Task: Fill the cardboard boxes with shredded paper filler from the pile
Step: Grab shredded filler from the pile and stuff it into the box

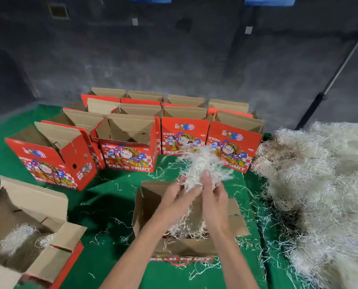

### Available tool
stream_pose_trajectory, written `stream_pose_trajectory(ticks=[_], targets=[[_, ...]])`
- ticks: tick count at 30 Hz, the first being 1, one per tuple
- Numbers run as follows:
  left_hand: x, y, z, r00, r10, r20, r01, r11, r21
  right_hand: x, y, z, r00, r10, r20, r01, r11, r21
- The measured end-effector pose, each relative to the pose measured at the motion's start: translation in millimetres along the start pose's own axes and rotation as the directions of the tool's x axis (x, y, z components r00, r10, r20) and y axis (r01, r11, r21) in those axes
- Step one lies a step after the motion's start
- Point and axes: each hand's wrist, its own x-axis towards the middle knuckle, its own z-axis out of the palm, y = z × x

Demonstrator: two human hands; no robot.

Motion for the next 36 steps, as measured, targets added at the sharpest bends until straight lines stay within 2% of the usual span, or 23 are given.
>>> stream_pose_trajectory(ticks=[1, 3, 5, 7, 10, 11, 12, 14, 16, 19, 22, 25, 28, 30, 32, 34, 36], targets=[[-4, 2, 6, 1.0, -0.004, -0.022, 0.003, 0.999, -0.035, 0, -2, 6, 0.997, -0.031, -0.064, 0.029, 0.999, -0.037], [-4, 1, 16, 0.988, 0.045, -0.147, -0.058, 0.995, -0.084, 2, -5, 12, 0.972, -0.187, -0.146, 0.174, 0.98, -0.095], [-4, 7, 21, 0.973, 0.102, -0.206, -0.106, 0.994, -0.01, 5, -4, 13, 0.947, -0.31, -0.089, 0.296, 0.945, -0.142], [0, 13, 13, 0.957, 0.125, -0.26, -0.129, 0.992, 0.001, 8, -2, 1, 0.954, -0.297, -0.044, 0.293, 0.952, -0.087], [13, 18, -24, 0.878, 0.037, -0.477, -0.107, 0.987, -0.118, 24, 5, -26, 0.966, -0.14, -0.215, 0.15, 0.988, 0.03], [14, 18, -29, 0.883, 0.027, -0.468, -0.096, 0.988, -0.125, 26, 6, -30, 0.96, -0.111, -0.257, 0.121, 0.992, 0.023], [13, 19, -26, 0.913, 0.028, -0.406, -0.071, 0.993, -0.092, 26, 7, -29, 0.963, -0.12, -0.242, 0.127, 0.992, 0.011], [7, 13, -3, 0.976, 0.021, -0.218, -0.024, 1.0, -0.014, 18, 8, -11, 0.983, -0.159, -0.09, 0.16, 0.987, 0.003], [0, 7, 21, 0.989, 0.051, -0.138, -0.046, 0.998, 0.042, 8, 7, 5, 0.988, -0.147, 0.036, 0.147, 0.989, -0.011], [8, 1, 17, 0.948, 0.15, -0.282, -0.116, 0.984, 0.133, 12, 8, -1, 0.968, -0.238, 0.077, 0.245, 0.963, -0.109], [10, -2, 5, 0.942, 0.142, -0.302, -0.094, 0.981, 0.168, 14, 8, -7, 0.955, -0.28, 0.093, 0.291, 0.948, -0.131], [12, 2, -8, 0.924, -0.028, -0.381, 0.009, 0.999, -0.051, 17, 4, -14, 0.985, -0.175, 0.011, 0.174, 0.984, 0.023], [16, 6, -41, 0.843, -0.269, -0.466, 0.073, 0.915, -0.397, 33, 2, -48, 0.987, -0.064, -0.146, 0.083, 0.988, 0.132], [18, 8, -54, 0.833, -0.3, -0.465, 0.089, 0.902, -0.422, 38, 3, -63, 0.979, -0.09, -0.185, 0.109, 0.989, 0.097], [19, 9, -48, 0.859, -0.328, -0.393, 0.174, 0.909, -0.378, 34, 3, -56, 0.994, -0.079, -0.076, 0.085, 0.993, 0.083], [16, 13, -36, 0.9, -0.365, -0.238, 0.239, 0.869, -0.433, 24, 10, -40, 0.988, 0.043, 0.148, -0.034, 0.997, -0.063], [14, 18, -29, 0.946, -0.323, -0.034, 0.246, 0.781, -0.573, 11, 23, -29, 0.909, 0.192, 0.371, -0.116, 0.969, -0.217]])
